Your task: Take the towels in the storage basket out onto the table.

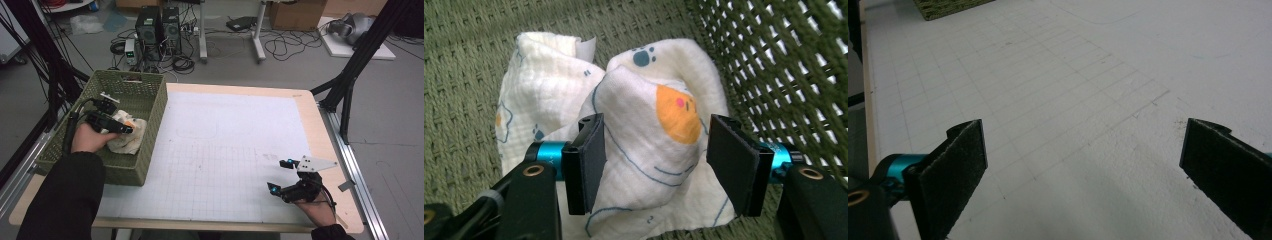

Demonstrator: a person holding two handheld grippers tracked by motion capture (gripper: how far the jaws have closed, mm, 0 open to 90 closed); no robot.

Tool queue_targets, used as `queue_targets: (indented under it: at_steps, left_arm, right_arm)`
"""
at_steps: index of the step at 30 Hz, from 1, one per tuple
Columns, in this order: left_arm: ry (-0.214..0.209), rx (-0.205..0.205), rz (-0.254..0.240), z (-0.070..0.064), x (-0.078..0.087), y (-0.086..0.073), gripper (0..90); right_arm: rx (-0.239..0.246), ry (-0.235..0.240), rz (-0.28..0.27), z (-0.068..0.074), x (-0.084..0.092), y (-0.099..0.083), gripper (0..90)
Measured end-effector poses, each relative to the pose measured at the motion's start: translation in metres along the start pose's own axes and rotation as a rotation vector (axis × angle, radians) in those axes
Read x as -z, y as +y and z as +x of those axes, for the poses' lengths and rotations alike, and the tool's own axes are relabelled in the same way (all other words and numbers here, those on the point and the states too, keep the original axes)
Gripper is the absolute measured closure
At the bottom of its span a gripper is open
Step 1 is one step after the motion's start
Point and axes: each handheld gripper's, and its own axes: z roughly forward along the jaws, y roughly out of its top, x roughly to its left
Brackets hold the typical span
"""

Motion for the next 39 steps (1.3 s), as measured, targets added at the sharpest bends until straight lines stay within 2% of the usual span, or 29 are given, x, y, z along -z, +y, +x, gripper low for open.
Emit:
queue_targets:
  at_steps: [4,11,13,19,26,29,30,32,38,39]
  left_arm:
    - [0.005,-0.007,0.009,0.000,-0.003,0.000,40.0]
    - [0.028,-0.037,0.063,-0.003,-0.015,0.000,36.9]
    - [0.019,-0.039,0.073,-0.003,-0.019,0.000,36.8]
    - [0.011,-0.041,0.133,-0.007,-0.033,-0.003,34.9]
    - [0.043,-0.071,0.198,-0.012,-0.043,-0.006,34.9]
    - [0.089,-0.129,0.226,-0.017,-0.046,-0.006,37.0]
    - [0.123,-0.169,0.243,-0.021,-0.050,-0.005,38.8]
    - [0.132,-0.175,0.247,-0.022,-0.050,-0.005,39.6]
    - [0.136,-0.159,0.255,-0.022,-0.049,-0.004,50.3]
    - [0.148,-0.160,0.254,-0.022,-0.048,-0.004,60.9]
  right_arm:
    - [0.006,-0.003,-0.002,0.000,-0.001,0.000,4.0]
    - [0.004,0.007,0.004,0.000,-0.004,0.001,4.0]
    - [0.005,0.008,0.004,0.000,-0.005,0.001,4.0]
    - [0.008,0.012,0.006,0.001,-0.006,0.001,4.0]
    - [0.005,0.014,0.009,0.001,-0.005,0.001,4.0]
    - [0.008,0.012,0.007,0.001,-0.005,0.001,4.0]
    - [0.009,0.013,0.006,0.001,-0.005,0.001,4.0]
    - [0.011,0.013,0.006,0.001,-0.005,0.001,4.0]
    - [0.010,0.017,0.010,0.002,-0.005,0.000,4.0]
    - [0.012,0.016,0.007,0.002,-0.005,0.000,4.0]
